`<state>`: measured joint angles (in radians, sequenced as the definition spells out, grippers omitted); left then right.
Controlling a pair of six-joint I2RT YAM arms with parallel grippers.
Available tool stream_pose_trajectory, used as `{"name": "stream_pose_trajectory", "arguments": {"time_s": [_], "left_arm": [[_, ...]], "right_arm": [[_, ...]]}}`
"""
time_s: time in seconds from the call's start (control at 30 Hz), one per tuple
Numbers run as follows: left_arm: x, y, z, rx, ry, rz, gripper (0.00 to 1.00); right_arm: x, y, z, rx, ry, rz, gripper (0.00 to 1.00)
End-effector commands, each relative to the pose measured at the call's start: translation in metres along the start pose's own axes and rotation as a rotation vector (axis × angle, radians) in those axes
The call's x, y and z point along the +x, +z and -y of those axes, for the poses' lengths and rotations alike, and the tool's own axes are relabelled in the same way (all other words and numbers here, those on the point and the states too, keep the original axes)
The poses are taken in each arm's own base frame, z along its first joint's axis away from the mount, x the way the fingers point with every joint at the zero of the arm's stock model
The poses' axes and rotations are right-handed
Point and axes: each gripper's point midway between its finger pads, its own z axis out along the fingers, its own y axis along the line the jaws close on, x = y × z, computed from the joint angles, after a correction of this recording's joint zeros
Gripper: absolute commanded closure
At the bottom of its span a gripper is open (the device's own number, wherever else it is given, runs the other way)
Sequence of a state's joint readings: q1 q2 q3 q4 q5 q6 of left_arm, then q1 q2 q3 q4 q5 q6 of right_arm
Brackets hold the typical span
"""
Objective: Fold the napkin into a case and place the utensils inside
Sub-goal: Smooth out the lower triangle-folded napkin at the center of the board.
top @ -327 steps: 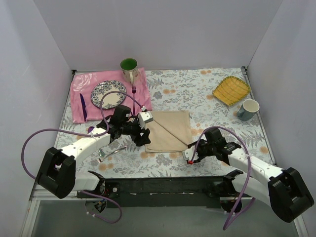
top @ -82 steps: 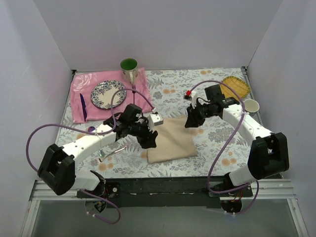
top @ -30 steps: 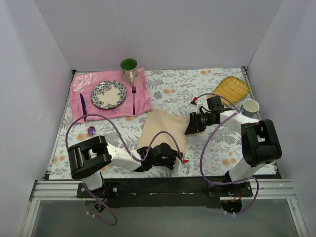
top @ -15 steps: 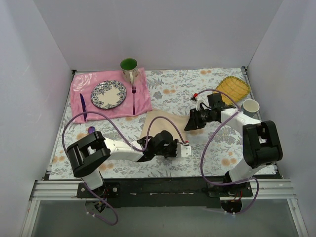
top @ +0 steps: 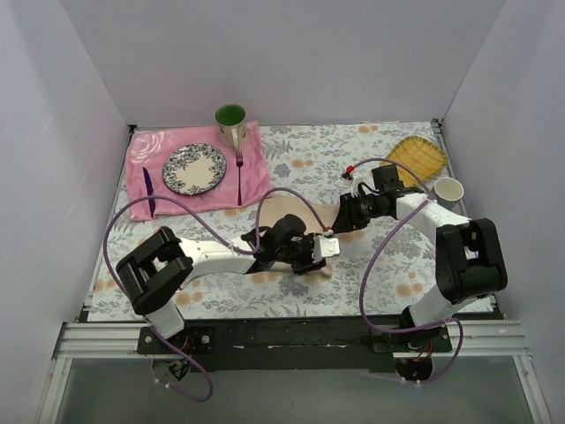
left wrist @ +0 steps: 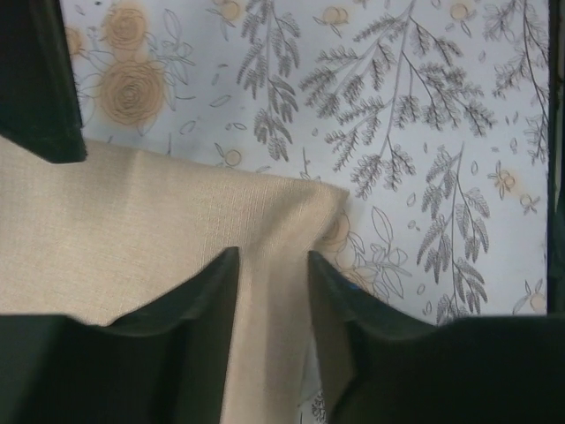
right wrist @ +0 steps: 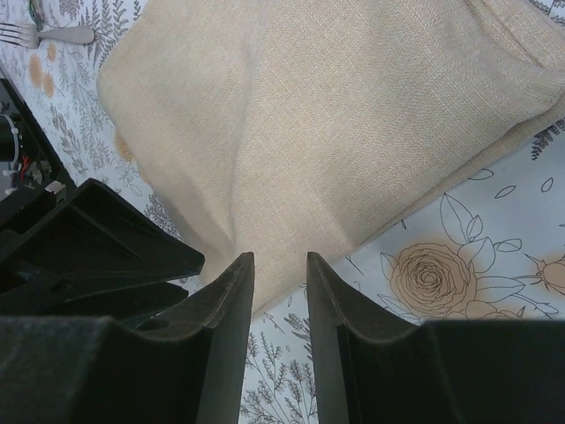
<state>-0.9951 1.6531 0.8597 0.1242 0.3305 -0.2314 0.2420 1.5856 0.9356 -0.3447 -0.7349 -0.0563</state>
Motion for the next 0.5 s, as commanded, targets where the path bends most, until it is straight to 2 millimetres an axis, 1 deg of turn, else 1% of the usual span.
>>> {"name": "stream_pose_trajectory", "arguments": {"time_s": [0.0, 0.03, 0.13, 0.2, 0.23, 0.27, 0.3, 0.37, 0.4, 0.47], "left_arm": [[-0.015, -0.012, 0.012, 0.068, -0.004, 0.028, 0.57], [-0.019, -0.021, 0.013, 0.059, -0.002, 0.046, 0.56], [-0.026, -0.033, 0.015, 0.051, -0.054, 0.071, 0.55], [-0.023, -0.037, 0.009, 0.015, -0.095, 0.046, 0.56], [-0.021, -0.037, 0.007, 0.005, -0.135, 0.034, 0.56], [-0.012, -0.037, 0.006, 0.006, -0.167, 0.005, 0.56], [-0.004, -0.039, -0.001, -0.007, -0.204, -0.020, 0.56], [0.007, -0.040, -0.003, -0.002, -0.245, -0.071, 0.56], [0.015, -0.040, -0.006, -0.007, -0.267, -0.092, 0.55], [0.018, -0.041, -0.011, -0.006, -0.324, -0.105, 0.53]], "right_arm": [[-0.015, -0.004, 0.001, 0.012, -0.032, 0.027, 0.61], [-0.019, -0.006, 0.002, 0.016, -0.040, 0.035, 0.61], [-0.024, -0.006, 0.008, 0.039, -0.048, 0.040, 0.62], [-0.025, -0.003, 0.016, 0.062, -0.040, 0.036, 0.62], [-0.029, -0.004, 0.018, 0.069, -0.047, 0.046, 0.62], [-0.037, -0.005, 0.023, 0.082, -0.049, 0.064, 0.60], [-0.042, -0.005, 0.028, 0.100, -0.050, 0.079, 0.59], [-0.062, -0.007, 0.038, 0.114, -0.058, 0.120, 0.56], [-0.069, -0.008, 0.041, 0.116, -0.064, 0.127, 0.55], [-0.076, -0.006, 0.045, 0.112, -0.079, 0.129, 0.52]]}}
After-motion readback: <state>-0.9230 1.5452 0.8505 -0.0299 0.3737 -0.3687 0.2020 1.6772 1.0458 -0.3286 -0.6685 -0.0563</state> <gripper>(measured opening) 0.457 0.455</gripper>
